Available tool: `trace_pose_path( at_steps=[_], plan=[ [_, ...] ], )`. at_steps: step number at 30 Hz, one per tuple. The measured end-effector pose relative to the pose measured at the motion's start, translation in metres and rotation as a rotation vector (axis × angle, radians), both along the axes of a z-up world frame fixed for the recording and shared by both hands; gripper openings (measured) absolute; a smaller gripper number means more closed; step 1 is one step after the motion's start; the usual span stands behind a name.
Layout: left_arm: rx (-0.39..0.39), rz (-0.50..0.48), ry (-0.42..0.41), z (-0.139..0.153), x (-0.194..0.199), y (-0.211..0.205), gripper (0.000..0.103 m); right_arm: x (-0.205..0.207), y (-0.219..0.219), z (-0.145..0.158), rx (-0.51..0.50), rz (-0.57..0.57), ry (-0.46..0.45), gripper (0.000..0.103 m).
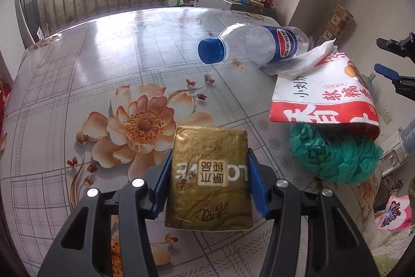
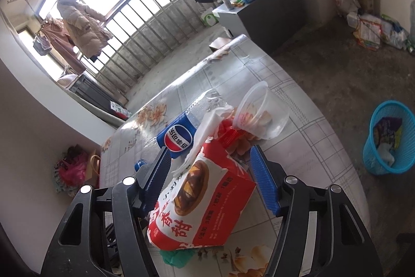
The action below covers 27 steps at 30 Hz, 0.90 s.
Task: Collect trash
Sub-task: 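Lift the gold packet with the left gripper while the right gripper grasps the clear plastic cup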
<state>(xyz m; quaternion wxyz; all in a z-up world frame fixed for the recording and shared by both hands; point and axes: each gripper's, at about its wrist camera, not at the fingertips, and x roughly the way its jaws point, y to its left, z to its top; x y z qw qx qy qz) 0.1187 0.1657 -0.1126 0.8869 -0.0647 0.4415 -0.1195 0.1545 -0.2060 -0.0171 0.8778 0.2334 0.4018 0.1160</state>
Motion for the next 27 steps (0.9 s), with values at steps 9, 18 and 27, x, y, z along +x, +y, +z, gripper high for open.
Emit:
trace_pose_path(
  at_steps=[9, 18, 27],
  plan=[
    [-0.038, 0.048, -0.073, 0.037, 0.009, 0.013, 0.052, 0.043, -0.024, 0.002, -0.013, -0.083, -0.003, 0.053],
    [-0.105, 0.008, -0.182, 0.089, 0.016, -0.009, 0.052, 0.117, -0.023, -0.041, -0.096, -0.095, 0.129, 0.035],
    [-0.106, -0.053, -0.223, 0.112, 0.011, -0.033, 0.052, 0.072, -0.042, -0.033, -0.03, -0.045, 0.128, 0.008]
  ],
)
